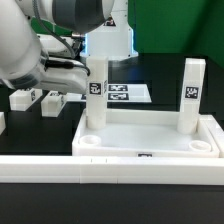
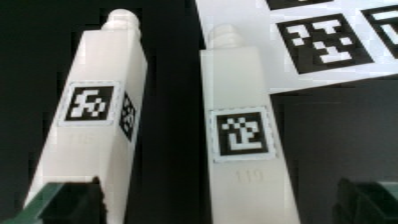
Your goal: Assemble desk
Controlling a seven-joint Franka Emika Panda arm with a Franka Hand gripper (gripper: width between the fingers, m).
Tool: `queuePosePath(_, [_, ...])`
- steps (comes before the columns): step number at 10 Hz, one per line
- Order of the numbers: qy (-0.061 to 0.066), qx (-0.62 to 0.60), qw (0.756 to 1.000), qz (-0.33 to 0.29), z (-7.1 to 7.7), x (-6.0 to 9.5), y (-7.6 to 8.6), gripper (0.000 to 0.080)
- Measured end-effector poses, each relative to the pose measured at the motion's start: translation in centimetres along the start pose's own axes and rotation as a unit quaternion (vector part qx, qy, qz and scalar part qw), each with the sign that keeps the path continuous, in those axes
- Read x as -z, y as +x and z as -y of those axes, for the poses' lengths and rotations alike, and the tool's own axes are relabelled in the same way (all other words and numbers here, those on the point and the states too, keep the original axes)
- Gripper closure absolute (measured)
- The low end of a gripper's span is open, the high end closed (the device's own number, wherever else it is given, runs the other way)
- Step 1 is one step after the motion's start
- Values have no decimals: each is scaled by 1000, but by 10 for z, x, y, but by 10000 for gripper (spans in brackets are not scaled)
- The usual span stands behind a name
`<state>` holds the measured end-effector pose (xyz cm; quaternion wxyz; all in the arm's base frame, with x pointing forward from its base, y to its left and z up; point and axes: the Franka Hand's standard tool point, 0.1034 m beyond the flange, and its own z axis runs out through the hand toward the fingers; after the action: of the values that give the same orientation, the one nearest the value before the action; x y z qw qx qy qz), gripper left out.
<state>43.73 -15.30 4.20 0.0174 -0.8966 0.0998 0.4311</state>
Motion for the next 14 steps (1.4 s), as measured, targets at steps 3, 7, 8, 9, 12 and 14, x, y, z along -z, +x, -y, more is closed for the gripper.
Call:
queuePosePath(3, [-2,1,1000,-9,-2,-6,5,151])
queuePosePath(7, [-2,8,1000,-13,-1,-6,5,151])
queuePosePath(8, [-1,8,1000,-17,-1,-8,6,151])
queuePosePath(9, [-2,8,1000,-21,-1,-11,7,151])
queuePosePath(12, [-4,15,999,-29,-3,-12,11,151])
queuePosePath(14, [-4,10,1000,-28,-2,-13,11,151])
